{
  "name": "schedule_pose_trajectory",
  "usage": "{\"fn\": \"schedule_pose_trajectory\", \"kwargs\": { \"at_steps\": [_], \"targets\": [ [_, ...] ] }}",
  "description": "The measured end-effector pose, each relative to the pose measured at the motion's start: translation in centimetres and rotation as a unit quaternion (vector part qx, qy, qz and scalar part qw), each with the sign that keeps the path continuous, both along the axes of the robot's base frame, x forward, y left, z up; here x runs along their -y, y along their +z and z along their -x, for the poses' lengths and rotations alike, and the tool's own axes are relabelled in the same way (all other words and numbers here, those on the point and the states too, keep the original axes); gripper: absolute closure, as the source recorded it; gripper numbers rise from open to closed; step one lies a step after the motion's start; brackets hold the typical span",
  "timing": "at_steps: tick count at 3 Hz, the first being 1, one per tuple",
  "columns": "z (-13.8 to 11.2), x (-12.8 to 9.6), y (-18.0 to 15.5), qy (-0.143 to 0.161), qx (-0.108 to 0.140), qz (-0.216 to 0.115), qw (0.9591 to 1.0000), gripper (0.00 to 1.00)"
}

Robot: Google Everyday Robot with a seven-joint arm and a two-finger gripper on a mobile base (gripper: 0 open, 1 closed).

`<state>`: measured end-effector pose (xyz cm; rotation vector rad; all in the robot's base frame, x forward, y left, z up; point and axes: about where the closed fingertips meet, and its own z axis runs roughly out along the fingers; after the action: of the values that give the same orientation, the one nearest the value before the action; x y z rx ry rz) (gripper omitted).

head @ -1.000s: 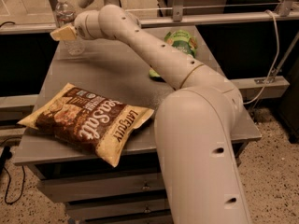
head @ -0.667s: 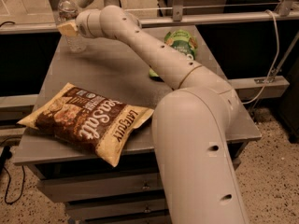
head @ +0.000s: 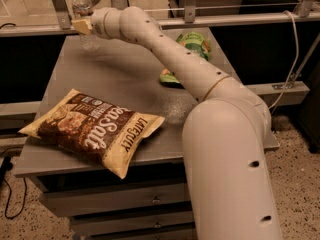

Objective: Move water bottle near green rice chip bag

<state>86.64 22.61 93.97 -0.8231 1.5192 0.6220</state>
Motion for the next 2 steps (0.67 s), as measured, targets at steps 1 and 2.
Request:
{"fn": "schedule_pose_trajectory", "kwargs": {
  "at_steps": [1, 2],
  "targets": [
    [1.96, 3.21, 1.40, 0.013, 0.016, 0.003, 0.9998, 1.00],
    [1.96, 3.19, 1.40, 0.013, 0.016, 0.003, 0.9998, 1.00]
  ]
}}
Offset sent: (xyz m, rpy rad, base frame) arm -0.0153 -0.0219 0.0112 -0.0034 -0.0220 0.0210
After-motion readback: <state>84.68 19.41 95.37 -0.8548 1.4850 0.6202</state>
